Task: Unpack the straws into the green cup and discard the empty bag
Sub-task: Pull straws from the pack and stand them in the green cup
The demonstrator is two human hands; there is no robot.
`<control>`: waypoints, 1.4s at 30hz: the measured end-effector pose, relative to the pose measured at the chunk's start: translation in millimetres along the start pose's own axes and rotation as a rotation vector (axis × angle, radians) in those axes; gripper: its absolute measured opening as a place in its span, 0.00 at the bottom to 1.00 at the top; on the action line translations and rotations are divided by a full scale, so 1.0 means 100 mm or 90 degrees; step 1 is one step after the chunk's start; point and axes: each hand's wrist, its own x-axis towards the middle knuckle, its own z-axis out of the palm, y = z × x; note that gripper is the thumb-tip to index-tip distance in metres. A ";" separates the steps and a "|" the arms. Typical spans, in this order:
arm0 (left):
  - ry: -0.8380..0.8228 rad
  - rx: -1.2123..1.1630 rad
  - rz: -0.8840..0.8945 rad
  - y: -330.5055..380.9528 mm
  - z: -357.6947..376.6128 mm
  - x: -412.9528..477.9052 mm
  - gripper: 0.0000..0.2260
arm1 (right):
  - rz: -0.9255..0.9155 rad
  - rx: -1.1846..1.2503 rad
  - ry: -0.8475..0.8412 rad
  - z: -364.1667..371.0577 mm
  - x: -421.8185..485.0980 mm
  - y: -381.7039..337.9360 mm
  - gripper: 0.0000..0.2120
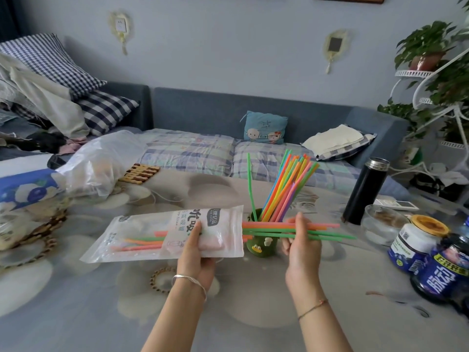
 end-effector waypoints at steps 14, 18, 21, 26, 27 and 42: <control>0.051 -0.025 -0.018 -0.01 -0.02 0.02 0.16 | -0.133 -0.086 -0.092 -0.01 0.10 -0.16 0.20; 0.045 -0.058 -0.016 0.10 -0.04 0.03 0.05 | -0.207 -0.084 -0.054 0.02 0.37 -0.61 0.22; 0.052 -0.081 0.002 0.15 -0.08 0.05 0.15 | -0.292 -0.234 -0.146 0.14 0.52 -0.77 0.21; 0.063 -0.107 0.007 0.20 -0.14 0.09 0.21 | -0.312 -0.480 -0.262 0.38 0.66 -0.63 0.21; 0.063 -0.109 0.006 0.21 -0.16 0.10 0.21 | -0.306 -0.512 -0.264 0.40 0.69 -0.60 0.21; 0.037 -0.106 0.003 0.29 -0.15 0.09 0.20 | -0.221 -0.793 -0.232 0.37 1.00 -0.22 0.24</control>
